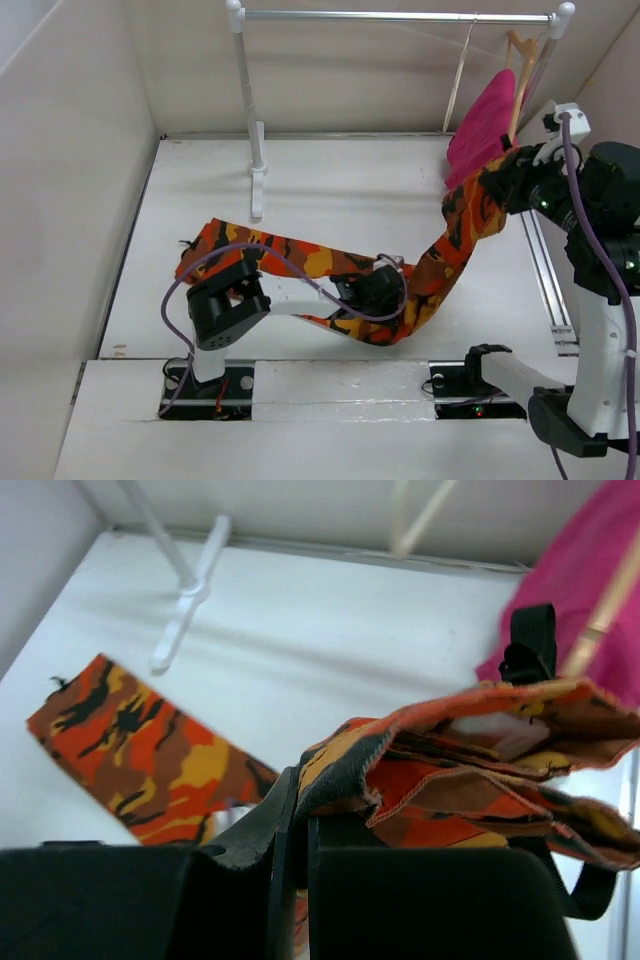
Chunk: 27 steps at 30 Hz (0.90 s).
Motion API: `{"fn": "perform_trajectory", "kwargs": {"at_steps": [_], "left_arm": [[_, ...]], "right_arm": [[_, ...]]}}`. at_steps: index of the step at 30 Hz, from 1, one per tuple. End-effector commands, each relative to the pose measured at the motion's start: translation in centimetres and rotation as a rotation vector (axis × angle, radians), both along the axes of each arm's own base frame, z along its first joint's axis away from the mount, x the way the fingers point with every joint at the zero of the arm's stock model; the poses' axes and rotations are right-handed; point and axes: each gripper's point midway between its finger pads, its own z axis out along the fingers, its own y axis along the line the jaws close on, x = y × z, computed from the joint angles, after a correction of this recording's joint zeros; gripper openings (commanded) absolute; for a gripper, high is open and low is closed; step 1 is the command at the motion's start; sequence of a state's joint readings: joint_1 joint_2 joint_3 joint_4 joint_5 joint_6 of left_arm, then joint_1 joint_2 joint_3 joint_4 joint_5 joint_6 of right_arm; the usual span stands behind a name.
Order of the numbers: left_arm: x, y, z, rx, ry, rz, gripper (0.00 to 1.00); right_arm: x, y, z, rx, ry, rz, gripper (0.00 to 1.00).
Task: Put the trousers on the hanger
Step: Fold the trousers at the center of the board.
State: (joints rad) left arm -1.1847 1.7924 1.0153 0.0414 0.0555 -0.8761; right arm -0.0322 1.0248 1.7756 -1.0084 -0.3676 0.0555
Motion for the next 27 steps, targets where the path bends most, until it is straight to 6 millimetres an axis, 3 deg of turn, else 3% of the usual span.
{"fn": "perform_trajectory", "kwargs": {"at_steps": [1, 3, 4, 5, 6, 7, 8, 9, 10, 11, 12, 13, 14, 15, 16, 17, 18, 19, 20, 21, 22, 23, 24, 25, 26, 27], "left_arm": [[0.0, -2.8, 2.4, -0.019, -0.03, -0.005, 0.0], [1.9, -0.4, 2.2, 0.01, -0.063, 0.08, 0.0], [4.0, 1.2, 4.5, -0.043, -0.085, 0.145, 0.0], [4.5, 3.7, 3.4, -0.023, -0.073, 0.179, 0.03], [5.6, 5.4, 4.0, -0.028, -0.079, 0.222, 0.05], [6.8, 7.0, 6.9, -0.082, -0.121, 0.256, 0.08], [8.7, 10.8, 6.4, -0.033, -0.121, 0.341, 0.14], [10.0, 13.0, 7.6, -0.025, -0.163, 0.398, 0.17], [11.0, 15.4, 11.0, -0.064, -0.236, 0.445, 0.21], [12.6, 19.4, 11.5, -0.019, -0.251, 0.543, 0.3], [13.6, 21.8, 13.3, -0.023, -0.299, 0.601, 0.34], [13.8, 24.4, 16.3, -0.063, -0.364, 0.664, 0.38], [14.0, 26.9, 17.2, -0.031, -0.391, 0.703, 0.46], [15.2, 31.0, 18.6, -0.024, -0.426, 0.819, 0.49], [15.0, 33.0, 20.4, -0.042, -0.476, 0.864, 0.52], [15.1, 34.6, 20.7, -0.026, -0.499, 0.891, 0.54], [15.2, 35.8, 21.0, -0.027, -0.509, 0.922, 0.54], [15.4, 36.9, 21.1, -0.01, -0.518, 0.966, 0.54], [14.7, 37.5, 24.2, -0.029, -0.527, 1.019, 0.53], [14.6, 38.0, 25.5, -0.04, -0.556, 1.053, 0.53], [14.2, 38.7, 27.4, -0.069, -0.604, 1.087, 0.53], [13.8, 39.3, 30.3, -0.107, -0.668, 1.119, 0.53], [13.3, 40.5, 32.2, -0.106, -0.722, 1.18, 0.53], [12.9, 41.0, 33.8, -0.106, -0.756, 1.197, 0.54], [12.2, 41.7, 36.5, -0.116, -0.798, 1.22, 0.54], [11.8, 42.5, 37.6, -0.098, -0.822, 1.254, 0.55]], "right_arm": [[0.2, 3.0, 3.3, -0.008, -0.148, 0.125, 0.0], [0.7, 5.6, 2.4, -0.002, -0.132, 0.195, 0.0], [1.3, 6.7, 1.8, -0.002, -0.111, 0.222, 0.0], [1.7, 8.0, 2.1, 0.004, -0.127, 0.257, 0.0], [2.1, 8.8, 2.1, 0.004, -0.124, 0.261, 0.0], [1.6, 11.1, 2.0, 0.006, -0.122, 0.324, 0.0], [2.7, 12.7, 1.7, 0.004, -0.113, 0.344, 0.0], [2.8, 13.9, 2.2, 0.009, -0.126, 0.365, 0.0], [2.8, 15.7, 2.3, 0.009, -0.126, 0.408, 0.0], [4.2, 17.5, 1.5, 0.001, -0.105, 0.431, 0.0], [4.4, 18.8, 1.7, 0.008, -0.111, 0.464, 0.0], [4.9, 19.7, 2.5, 0.02, -0.129, 0.478, 0.0], [5.1, 21.4, 2.9, 0.026, -0.144, 0.507, 0.0], [6.5, 23.5, 1.3, 0.015, -0.108, 0.535, 0.0], [6.8, 24.7, 2.4, 0.028, -0.133, 0.558, 0.0], [6.5, 26.9, 2.4, 0.034, -0.136, 0.599, 0.0], [7.8, 29.7, -0.2, 0.012, -0.084, 0.626, 0.0], [8.0, 31.6, -0.7, 0.016, -0.078, 0.654, 0.0], [7.9, 33.2, 0.4, 0.037, -0.102, 0.678, 0.0], [6.9, 35.9, -0.2, 0.045, -0.093, 0.727, 0.0], [7.8, 39.2, -4.0, 0.022, -0.026, 0.758, 0.0], [7.5, 41.0, -3.1, 0.052, -0.052, 0.788, 0.0], [6.1, 43.7, -4.2, 0.07, -0.025, 0.834, 0.0], [6.7, 46.5, -8.3, 0.053, 0.037, 0.851, 0.0], [6.7, 48.5, -8.9, 0.081, 0.026, 0.866, 0.0], [6.4, 50.1, -10.2, 0.114, 0.054, 0.87, 0.13]]}}
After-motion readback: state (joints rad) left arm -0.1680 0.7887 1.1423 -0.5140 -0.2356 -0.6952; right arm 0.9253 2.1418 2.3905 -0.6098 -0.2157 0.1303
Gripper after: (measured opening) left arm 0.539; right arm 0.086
